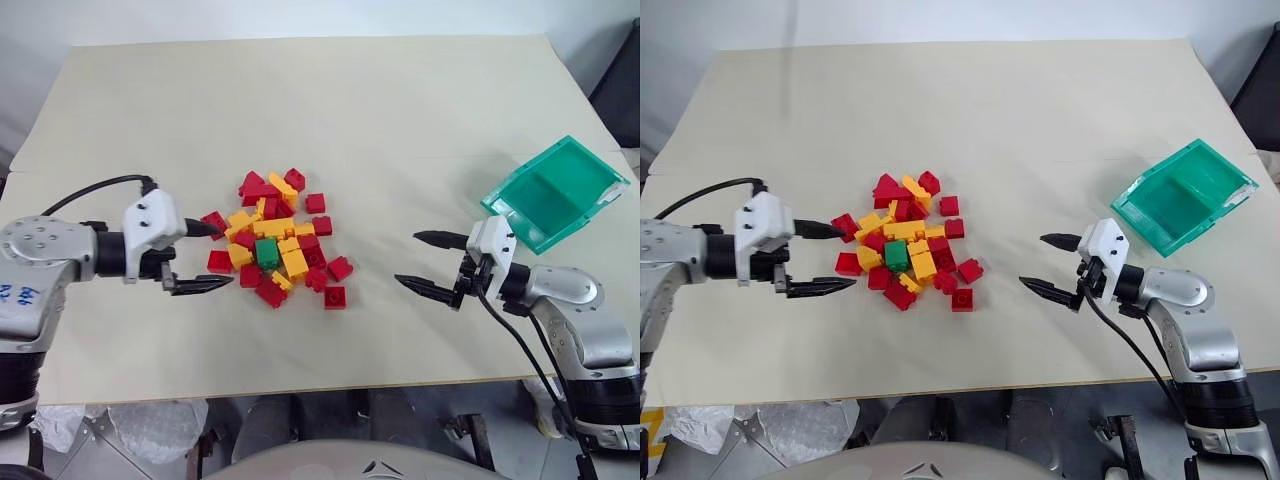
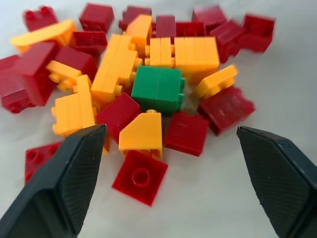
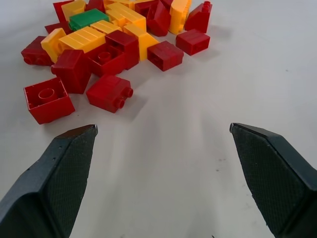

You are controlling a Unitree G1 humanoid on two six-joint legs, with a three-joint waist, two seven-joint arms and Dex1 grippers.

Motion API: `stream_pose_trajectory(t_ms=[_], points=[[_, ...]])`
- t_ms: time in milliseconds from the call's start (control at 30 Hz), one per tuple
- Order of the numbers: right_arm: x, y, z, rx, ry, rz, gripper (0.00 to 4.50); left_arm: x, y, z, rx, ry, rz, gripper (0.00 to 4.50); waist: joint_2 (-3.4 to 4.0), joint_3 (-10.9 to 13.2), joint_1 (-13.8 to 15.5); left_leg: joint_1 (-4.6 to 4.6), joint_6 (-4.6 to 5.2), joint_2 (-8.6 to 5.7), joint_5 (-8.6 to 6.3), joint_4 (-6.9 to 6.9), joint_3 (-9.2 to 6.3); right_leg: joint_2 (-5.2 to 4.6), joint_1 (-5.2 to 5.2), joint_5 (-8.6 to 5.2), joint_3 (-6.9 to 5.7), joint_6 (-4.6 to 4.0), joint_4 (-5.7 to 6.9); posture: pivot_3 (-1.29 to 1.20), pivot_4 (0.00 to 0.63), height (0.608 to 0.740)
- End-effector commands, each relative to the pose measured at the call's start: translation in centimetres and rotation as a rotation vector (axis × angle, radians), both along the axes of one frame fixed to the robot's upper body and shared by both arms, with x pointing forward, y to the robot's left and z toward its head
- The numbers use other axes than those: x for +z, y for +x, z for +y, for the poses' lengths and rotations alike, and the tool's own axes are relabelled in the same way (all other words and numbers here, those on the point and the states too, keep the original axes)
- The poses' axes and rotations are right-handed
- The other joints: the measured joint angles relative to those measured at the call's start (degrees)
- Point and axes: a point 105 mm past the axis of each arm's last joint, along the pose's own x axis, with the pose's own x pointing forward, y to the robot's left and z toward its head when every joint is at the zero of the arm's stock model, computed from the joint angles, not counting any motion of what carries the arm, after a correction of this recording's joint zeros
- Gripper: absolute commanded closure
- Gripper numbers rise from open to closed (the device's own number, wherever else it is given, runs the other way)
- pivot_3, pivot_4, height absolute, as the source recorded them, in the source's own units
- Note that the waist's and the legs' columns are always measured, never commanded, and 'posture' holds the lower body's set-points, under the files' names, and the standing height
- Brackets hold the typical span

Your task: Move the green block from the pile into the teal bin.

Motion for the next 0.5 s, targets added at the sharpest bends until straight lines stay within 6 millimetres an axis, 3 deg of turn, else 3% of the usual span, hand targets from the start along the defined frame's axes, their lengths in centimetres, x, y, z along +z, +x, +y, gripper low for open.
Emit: stream_pose_trajectory(t_ms=[33, 200, 500], points=[[0.8, -0.3, 0.2, 0.001, 0.014, -0.047, 0.00, -0.2, 0.7, -2.2, -0.014, 0.065, -0.021, 0.02, 0.00, 0.0, 0.1, 0.00, 0.00, 0.00, 0.00, 0.00, 0.00, 0.00, 0.00, 0.00, 0.00, 0.00, -0.01, 0.00, 0.150, 0.740], [0.5, -0.8, 0.0, -0.032, 0.023, -0.046, 0.00, -0.9, 2.6, -4.3, -0.029, 0.102, -0.009, 0.02, -0.02, 0.0, 0.6, -0.02, 0.03, -0.06, 0.01, 0.04, 0.01, 0.03, 0.02, 0.02, 0.03, 0.03, 0.00, 0.00, 0.150, 0.740], [0.4, -1.2, 0.0, -0.085, 0.039, -0.060, 0.00, -3.2, 2.7, -4.0, -0.082, 0.270, 0.160, 0.02, 0.01, 0.0, 0.2, 0.13, 0.02, 0.01, 0.02, 0.05, 0.05, 0.13, 0.14, 0.01, 0.13, 0.03, 0.02, 0.00, 0.150, 0.740]])
